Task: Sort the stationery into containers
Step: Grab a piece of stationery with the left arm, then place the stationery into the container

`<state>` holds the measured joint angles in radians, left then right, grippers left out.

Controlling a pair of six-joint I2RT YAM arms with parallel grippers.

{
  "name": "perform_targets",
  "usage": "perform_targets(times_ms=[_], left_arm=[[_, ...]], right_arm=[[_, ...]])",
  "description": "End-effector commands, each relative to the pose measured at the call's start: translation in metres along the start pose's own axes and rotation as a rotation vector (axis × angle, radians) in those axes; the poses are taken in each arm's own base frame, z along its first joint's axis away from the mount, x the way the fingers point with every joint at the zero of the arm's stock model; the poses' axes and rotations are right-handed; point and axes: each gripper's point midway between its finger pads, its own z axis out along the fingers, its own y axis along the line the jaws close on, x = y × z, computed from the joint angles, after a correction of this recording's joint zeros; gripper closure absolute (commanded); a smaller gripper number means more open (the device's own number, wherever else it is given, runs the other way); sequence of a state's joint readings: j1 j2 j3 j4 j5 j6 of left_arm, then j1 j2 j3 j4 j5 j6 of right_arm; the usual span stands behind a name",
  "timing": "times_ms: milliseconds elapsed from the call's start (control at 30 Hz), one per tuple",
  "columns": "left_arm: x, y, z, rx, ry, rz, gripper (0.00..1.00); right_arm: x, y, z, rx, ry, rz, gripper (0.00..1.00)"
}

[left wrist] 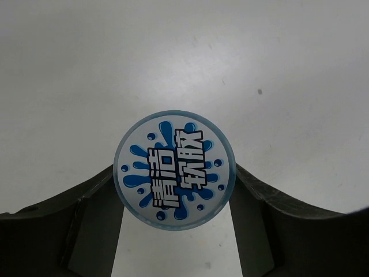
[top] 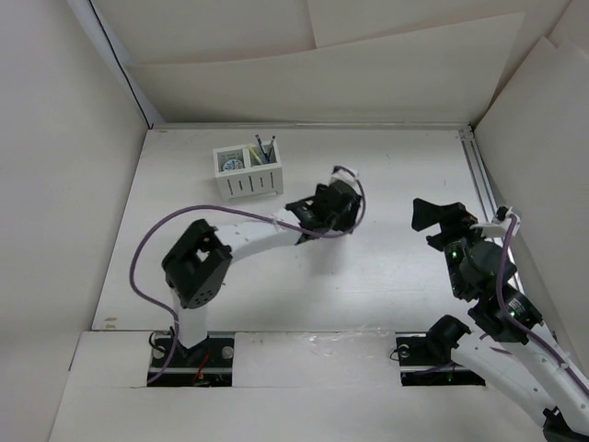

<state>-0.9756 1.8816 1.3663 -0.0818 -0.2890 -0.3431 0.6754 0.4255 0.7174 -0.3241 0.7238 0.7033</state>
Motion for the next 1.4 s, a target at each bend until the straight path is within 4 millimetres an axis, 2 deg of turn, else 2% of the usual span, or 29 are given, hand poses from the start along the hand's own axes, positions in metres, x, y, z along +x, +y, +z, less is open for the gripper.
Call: perform_targets(times_ms=[0,67,100,167,200,267,300,333,400,433,467,533,633,667,733,833,900,967,1033,1067,1133,1367], left_arm=[[-0.124,0.051,-0.066,-0.007,-0.293,-0.221,0.82],[-0.147,0.08,-0.08,-0.056,-0.334,-0.269,0.78],[-0.166,0.112,-0.092,-0.11,-0.372,-0.32,0.78],[-0.182,0.145,-0.102,-0.173,-0.415,-0.368,0.77],[-0.19,0.179,-0.105,-0.228,-0.441,-0.421,0.77],[-0.2,0.21,-0.115,-0.268,-0.471,-0.474,0.77],[-0.201,0.226,-0.117,-0.295,-0.48,-0.5,0.75],[-0.201,0.257,-0.121,-0.342,-0.491,-0.529,0.75],[-0.202,0.28,-0.122,-0.36,-0.495,-0.561,0.75],[-0.199,0.302,-0.121,-0.404,-0.489,-0.58,0.75],[-0.201,0.31,-0.126,-0.418,-0.495,-0.588,0.75],[-0.194,0.328,-0.12,-0.474,-0.472,-0.576,0.75],[-0.19,0.34,-0.121,-0.525,-0.465,-0.567,0.75],[-0.188,0.343,-0.112,-0.532,-0.446,-0.553,0.75],[-0.188,0.344,-0.107,-0.537,-0.429,-0.543,0.74],[-0.177,0.346,-0.089,-0.54,-0.377,-0.539,0.73],[-0.173,0.347,-0.084,-0.543,-0.364,-0.539,0.73],[-0.174,0.349,-0.084,-0.554,-0.359,-0.539,0.73],[-0.163,0.351,-0.077,-0.577,-0.308,-0.535,0.73],[-0.168,0.351,-0.08,-0.576,-0.313,-0.526,0.73],[-0.162,0.352,-0.073,-0.584,-0.277,-0.523,0.73],[-0.154,0.36,-0.076,-0.64,-0.234,-0.491,0.73]], right_arm=[[-0.003,0.015,0.001,-0.063,-0.013,0.026,0.01],[0.001,0.022,0.004,-0.088,0.006,0.026,0.01],[0.007,0.026,0.008,-0.096,0.019,0.012,0.01],[0.02,0.032,0.013,-0.118,0.062,-0.016,0.01],[0.031,0.032,0.018,-0.109,0.094,-0.04,0.01],[0.037,0.038,0.022,-0.122,0.114,-0.056,0.01],[0.041,0.041,0.024,-0.13,0.127,-0.06,0.01],[0.046,0.041,0.028,-0.124,0.135,-0.077,0.01],[0.055,0.043,0.03,-0.137,0.156,-0.082,0.01],[0.06,0.043,0.031,-0.139,0.172,-0.089,0.01],[0.061,0.042,0.032,-0.142,0.169,-0.1,0.01],[0.068,0.045,0.034,-0.154,0.191,-0.105,0.01],[0.074,0.047,0.035,-0.167,0.204,-0.106,0.01],[0.079,0.047,0.036,-0.167,0.218,-0.113,0.01],[0.083,0.048,0.038,-0.173,0.228,-0.124,0.01],[0.09,0.047,0.04,-0.17,0.247,-0.135,0.01],[0.094,0.043,0.039,-0.164,0.253,-0.141,0.01],[0.092,0.045,0.04,-0.169,0.248,-0.136,0.01],[0.092,0.045,0.04,-0.169,0.248,-0.136,0.01],[0.095,0.045,0.04,-0.178,0.252,-0.134,0.01],[0.097,0.044,0.041,-0.173,0.258,-0.139,0.01],[0.101,0.044,0.04,-0.179,0.265,-0.139,0.01]])
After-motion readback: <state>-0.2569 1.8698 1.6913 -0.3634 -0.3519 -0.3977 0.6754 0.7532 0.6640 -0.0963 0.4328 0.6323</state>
